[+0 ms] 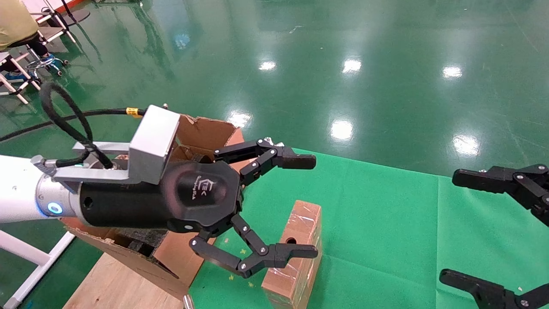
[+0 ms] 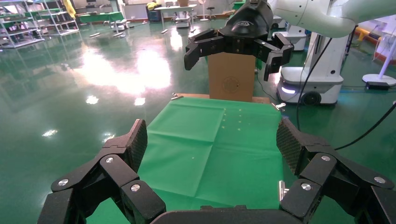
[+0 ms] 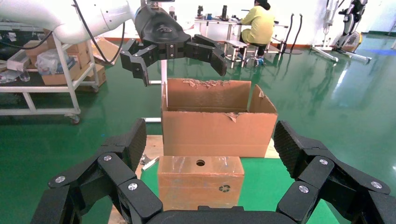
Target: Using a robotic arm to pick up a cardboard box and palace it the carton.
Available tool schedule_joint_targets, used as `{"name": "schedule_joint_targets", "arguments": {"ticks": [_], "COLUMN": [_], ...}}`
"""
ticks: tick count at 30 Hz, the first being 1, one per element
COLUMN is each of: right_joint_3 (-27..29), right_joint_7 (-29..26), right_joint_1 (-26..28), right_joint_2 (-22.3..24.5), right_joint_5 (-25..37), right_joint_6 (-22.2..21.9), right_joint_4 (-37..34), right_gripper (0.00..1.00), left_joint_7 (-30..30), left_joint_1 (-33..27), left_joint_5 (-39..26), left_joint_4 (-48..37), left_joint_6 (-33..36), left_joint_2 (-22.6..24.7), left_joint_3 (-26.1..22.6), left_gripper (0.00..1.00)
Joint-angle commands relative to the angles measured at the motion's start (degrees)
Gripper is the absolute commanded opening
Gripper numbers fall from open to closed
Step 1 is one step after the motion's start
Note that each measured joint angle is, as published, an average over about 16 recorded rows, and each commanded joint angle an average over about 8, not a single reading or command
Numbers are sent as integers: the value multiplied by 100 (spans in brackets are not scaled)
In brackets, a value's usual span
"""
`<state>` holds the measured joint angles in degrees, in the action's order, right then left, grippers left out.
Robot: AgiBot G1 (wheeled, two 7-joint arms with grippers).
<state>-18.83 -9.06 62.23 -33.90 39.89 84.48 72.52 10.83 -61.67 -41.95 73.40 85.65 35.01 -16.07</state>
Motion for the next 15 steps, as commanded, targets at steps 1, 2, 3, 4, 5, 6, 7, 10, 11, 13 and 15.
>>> {"name": "schedule_joint_targets", "arguments": {"ticks": [1, 2, 3, 4, 5, 6, 7, 10, 11, 13, 15], "right_joint_3": [0, 0, 0, 0, 0, 0, 0, 0, 0, 0, 0], "right_joint_7": [0, 0, 0, 0, 0, 0, 0, 0, 0, 0, 0], "right_joint_1": [0, 0, 0, 0, 0, 0, 0, 0, 0, 0, 0], "right_joint_2": [0, 0, 0, 0, 0, 0, 0, 0, 0, 0, 0], "right_joint_5": [0, 0, 0, 0, 0, 0, 0, 0, 0, 0, 0], "right_joint_6": [0, 0, 0, 0, 0, 0, 0, 0, 0, 0, 0], "right_joint_4": [0, 0, 0, 0, 0, 0, 0, 0, 0, 0, 0], "right_gripper": [100, 100, 100, 100, 100, 100, 100, 100, 100, 78, 53], "left_joint_7": [0, 0, 0, 0, 0, 0, 0, 0, 0, 0, 0], "left_joint_1": [0, 0, 0, 0, 0, 0, 0, 0, 0, 0, 0], "left_joint_5": [0, 0, 0, 0, 0, 0, 0, 0, 0, 0, 0], "left_joint_4": [0, 0, 0, 0, 0, 0, 0, 0, 0, 0, 0], "left_joint_6": [0, 0, 0, 0, 0, 0, 0, 0, 0, 0, 0], "left_joint_2": [0, 0, 0, 0, 0, 0, 0, 0, 0, 0, 0], "left_joint_3": [0, 0, 0, 0, 0, 0, 0, 0, 0, 0, 0], "left_gripper": [100, 100, 100, 100, 100, 100, 100, 100, 100, 100, 100]}}
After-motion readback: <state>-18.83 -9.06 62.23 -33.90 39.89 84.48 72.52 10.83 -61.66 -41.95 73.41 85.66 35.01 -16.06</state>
